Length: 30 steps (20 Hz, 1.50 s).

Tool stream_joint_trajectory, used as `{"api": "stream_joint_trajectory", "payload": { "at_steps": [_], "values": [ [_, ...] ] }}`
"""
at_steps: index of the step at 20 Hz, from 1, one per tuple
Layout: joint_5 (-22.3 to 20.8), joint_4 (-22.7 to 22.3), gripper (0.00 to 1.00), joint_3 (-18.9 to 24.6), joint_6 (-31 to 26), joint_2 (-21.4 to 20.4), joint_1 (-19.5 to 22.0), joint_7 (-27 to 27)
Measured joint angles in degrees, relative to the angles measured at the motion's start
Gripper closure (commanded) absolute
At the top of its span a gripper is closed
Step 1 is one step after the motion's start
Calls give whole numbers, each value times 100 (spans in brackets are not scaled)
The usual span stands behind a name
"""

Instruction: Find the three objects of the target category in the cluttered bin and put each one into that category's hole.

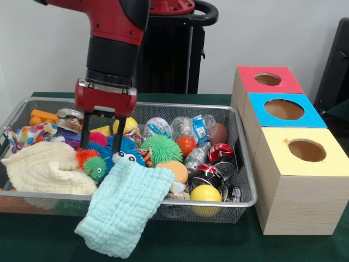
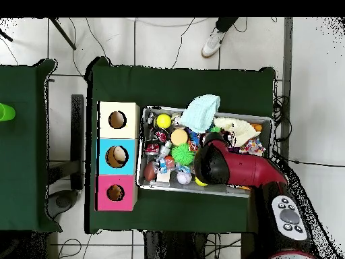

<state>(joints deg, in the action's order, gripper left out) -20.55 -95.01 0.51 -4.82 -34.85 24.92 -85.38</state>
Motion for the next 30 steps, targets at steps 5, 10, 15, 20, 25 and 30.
{"api": "stream_joint_trajectory", "payload": {
  "at_steps": [5, 10, 15, 20, 25, 30],
  "values": [
    [-1, -2, 0, 1, -211, -149, 1, 0],
    [-2, -8, 0, 0, -272, -222, -5, 0],
    [-36, -26, 0, -33, -240, -248, -136, 0],
    [-118, -208, 0, -124, 49, -249, -395, 0],
    [-140, -492, 0, -253, 438, -258, -654, 0],
    [-177, -847, 0, -327, 840, -280, -729, 0]
  ]
}}
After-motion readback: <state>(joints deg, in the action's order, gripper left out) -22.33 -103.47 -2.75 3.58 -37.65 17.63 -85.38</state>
